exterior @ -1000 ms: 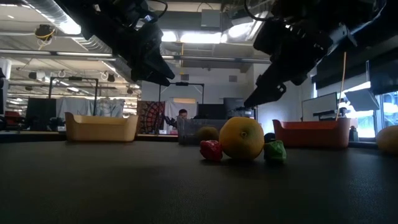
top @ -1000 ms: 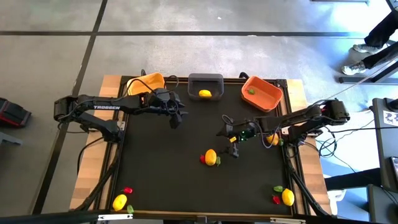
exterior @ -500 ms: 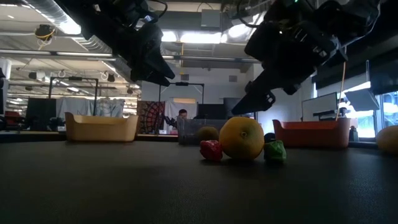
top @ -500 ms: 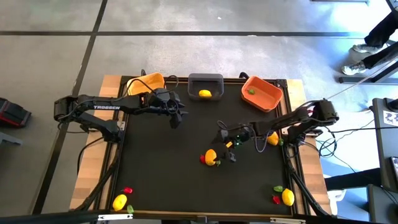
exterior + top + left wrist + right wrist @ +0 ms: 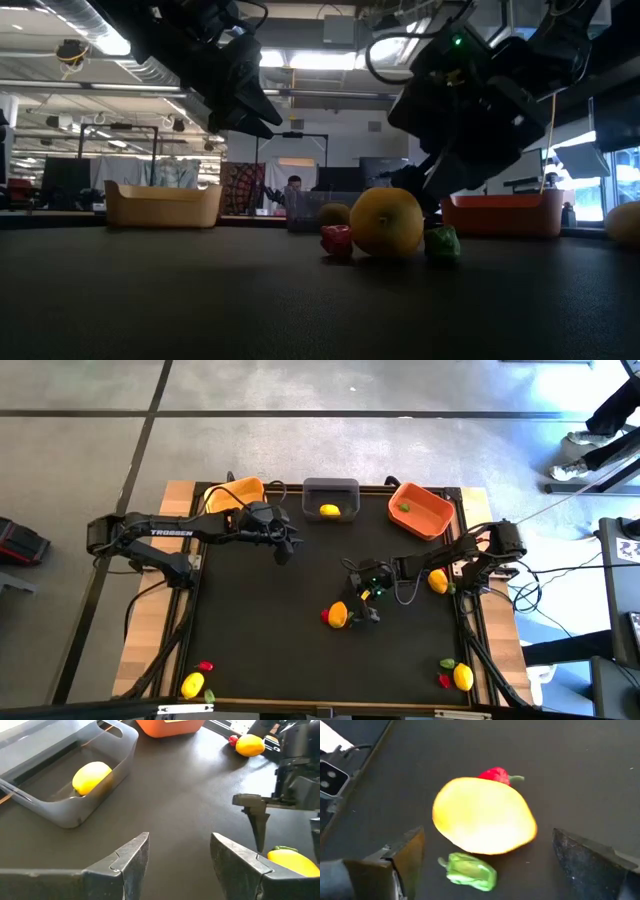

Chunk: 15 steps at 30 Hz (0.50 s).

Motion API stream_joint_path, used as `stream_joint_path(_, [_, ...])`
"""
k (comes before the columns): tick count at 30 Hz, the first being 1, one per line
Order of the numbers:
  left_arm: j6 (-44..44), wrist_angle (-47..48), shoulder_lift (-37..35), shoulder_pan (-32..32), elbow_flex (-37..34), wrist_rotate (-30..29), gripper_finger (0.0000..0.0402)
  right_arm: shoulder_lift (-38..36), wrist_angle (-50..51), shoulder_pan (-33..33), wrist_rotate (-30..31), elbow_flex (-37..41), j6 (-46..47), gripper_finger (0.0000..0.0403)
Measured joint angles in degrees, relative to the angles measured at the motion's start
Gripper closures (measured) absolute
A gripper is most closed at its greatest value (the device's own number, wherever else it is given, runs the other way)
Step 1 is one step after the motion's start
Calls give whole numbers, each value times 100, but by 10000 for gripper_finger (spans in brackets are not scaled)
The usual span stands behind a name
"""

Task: Sort produce into baskets
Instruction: Put the yellow lemon into the black bin

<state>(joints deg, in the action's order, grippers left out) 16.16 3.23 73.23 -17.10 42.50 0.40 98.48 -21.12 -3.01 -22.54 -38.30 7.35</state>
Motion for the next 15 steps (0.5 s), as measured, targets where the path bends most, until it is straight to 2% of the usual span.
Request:
stream_joint_path(7, [18,-7,0,0,-2,-108,198,199,-362,256,-177,0,-27,31])
stream_joint_path(15, [2,-9,0,0,-2,-111,198,196,-369,500,499,0,-30,31])
